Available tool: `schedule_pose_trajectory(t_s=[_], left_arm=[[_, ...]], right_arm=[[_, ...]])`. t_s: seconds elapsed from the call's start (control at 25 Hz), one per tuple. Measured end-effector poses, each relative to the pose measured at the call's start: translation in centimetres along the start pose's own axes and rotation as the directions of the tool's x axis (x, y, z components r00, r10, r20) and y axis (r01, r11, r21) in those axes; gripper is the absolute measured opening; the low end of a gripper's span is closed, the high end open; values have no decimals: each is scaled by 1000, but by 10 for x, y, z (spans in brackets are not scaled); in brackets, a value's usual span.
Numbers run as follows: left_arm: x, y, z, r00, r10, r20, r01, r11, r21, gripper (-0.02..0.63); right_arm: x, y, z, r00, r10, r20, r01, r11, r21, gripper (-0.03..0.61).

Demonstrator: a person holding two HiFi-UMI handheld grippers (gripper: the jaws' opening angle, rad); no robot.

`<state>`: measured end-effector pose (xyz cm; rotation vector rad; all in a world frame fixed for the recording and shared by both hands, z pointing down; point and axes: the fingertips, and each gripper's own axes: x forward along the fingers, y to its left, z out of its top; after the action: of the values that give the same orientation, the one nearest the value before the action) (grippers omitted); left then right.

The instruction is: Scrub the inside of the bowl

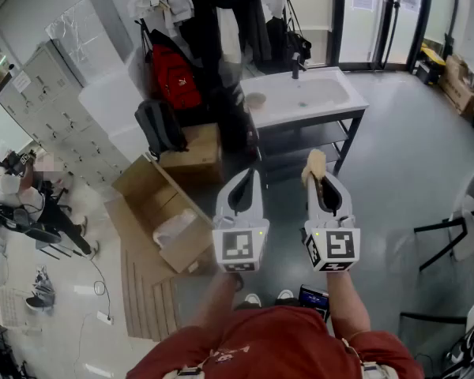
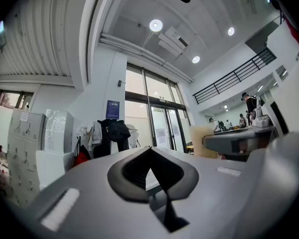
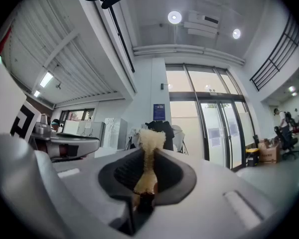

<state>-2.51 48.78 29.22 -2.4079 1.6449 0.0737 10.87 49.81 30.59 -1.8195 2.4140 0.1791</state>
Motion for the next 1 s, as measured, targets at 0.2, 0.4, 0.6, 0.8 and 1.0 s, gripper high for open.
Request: schedule_pose_trajectory(t_s=[0.2, 0.4, 0.6, 0.8, 1.0], left_arm=[[5, -13, -9, 1000, 11, -25, -11, 1000, -9, 6], [6, -24, -10, 999, 35, -28, -35, 999, 1, 6], [8, -35, -16, 998, 52, -37, -52, 999, 3, 6], [5, -36, -19, 997, 73, -33, -73, 997, -10, 6], [12, -28, -30, 996, 84, -45, -84, 996, -14, 6]], right_arm=[[-4, -14, -3, 1000, -5, 6, 5, 999, 33, 51], [-7, -21, -2, 1000, 17, 21, -18, 998, 53, 51], [-8, -28, -6, 999, 29, 28, -31, 997, 70, 51], [-6, -26, -12, 998, 54, 18, -55, 994, 94, 51], [9, -22, -20, 998, 68, 8, -69, 994, 89, 51]])
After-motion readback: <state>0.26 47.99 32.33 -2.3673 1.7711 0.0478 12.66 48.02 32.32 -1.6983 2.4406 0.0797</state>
